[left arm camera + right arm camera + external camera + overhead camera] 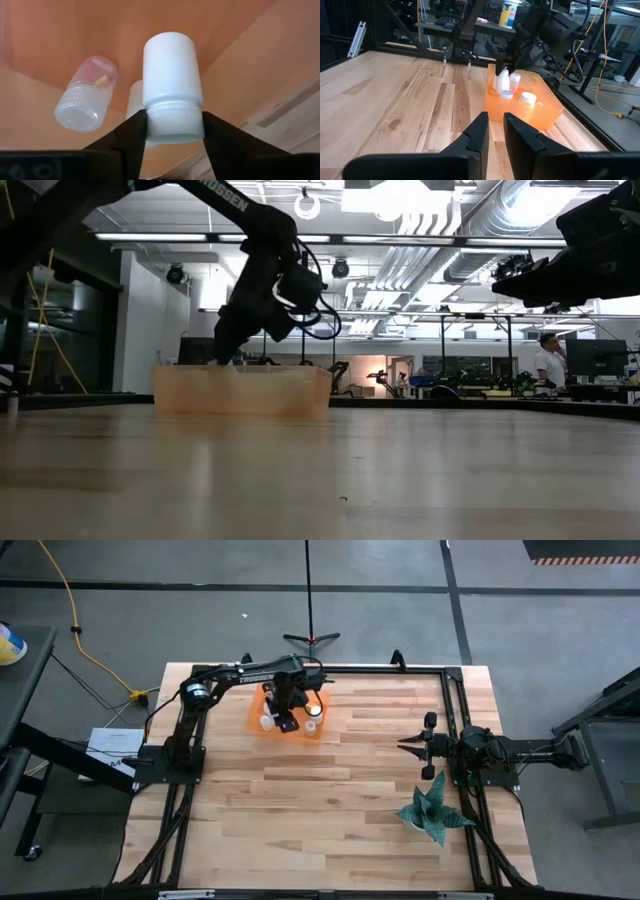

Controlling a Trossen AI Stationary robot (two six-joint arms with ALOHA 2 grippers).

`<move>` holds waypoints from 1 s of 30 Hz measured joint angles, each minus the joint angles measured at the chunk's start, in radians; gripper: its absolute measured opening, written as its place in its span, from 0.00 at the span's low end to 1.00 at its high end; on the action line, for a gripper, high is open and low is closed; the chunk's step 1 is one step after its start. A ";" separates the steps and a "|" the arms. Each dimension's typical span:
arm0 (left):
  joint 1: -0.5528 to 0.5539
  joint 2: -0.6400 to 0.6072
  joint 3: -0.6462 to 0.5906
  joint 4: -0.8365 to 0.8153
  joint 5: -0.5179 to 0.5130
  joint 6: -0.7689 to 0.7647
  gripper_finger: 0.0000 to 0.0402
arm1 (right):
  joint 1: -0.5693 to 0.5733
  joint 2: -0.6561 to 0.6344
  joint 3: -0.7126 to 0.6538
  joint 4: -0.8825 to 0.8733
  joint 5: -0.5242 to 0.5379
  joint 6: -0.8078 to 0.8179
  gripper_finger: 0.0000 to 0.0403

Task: Pick and place pill bottles into a basket
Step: Put the white pill bottle into the orange bin, then return to Home Position

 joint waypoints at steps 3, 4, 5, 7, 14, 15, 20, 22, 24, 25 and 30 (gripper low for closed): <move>0.000 0.000 0.000 -0.001 -0.019 -0.002 0.60 | 0.000 0.000 0.000 0.000 0.000 0.000 0.12; 0.000 0.000 0.000 -0.002 -0.028 -0.002 0.63 | 0.000 0.000 0.000 -0.001 0.000 0.000 0.12; 0.000 0.000 0.000 -0.002 -0.029 -0.002 0.65 | 0.000 0.000 0.000 -0.001 0.000 0.000 0.12; 0.000 0.000 0.000 -0.002 -0.031 0.000 0.70 | 0.000 0.000 0.000 -0.001 0.000 0.000 0.12; 0.000 -0.001 0.087 -0.088 -0.083 0.030 0.73 | 0.000 0.000 0.000 -0.002 0.001 0.000 0.13; 0.000 -0.005 0.112 -0.084 -0.083 0.020 0.71 | 0.000 0.000 0.000 -0.002 0.001 0.000 0.13; -0.014 -0.081 0.236 0.001 -0.072 0.023 0.57 | 0.000 0.000 0.000 -0.003 0.002 0.000 0.12; -0.034 -0.136 0.237 0.106 -0.050 0.046 0.50 | 0.000 0.000 0.000 -0.003 0.001 0.000 0.12; -0.067 -0.192 0.238 0.214 -0.024 0.063 0.42 | 0.000 0.000 0.000 -0.005 0.001 0.000 0.12; -0.090 -0.216 0.238 0.259 -0.011 0.068 0.38 | 0.000 0.000 0.000 -0.005 0.001 0.000 0.12; -0.248 -0.275 0.238 0.447 0.018 0.186 0.19 | 0.000 0.000 0.000 -0.006 0.001 0.021 0.13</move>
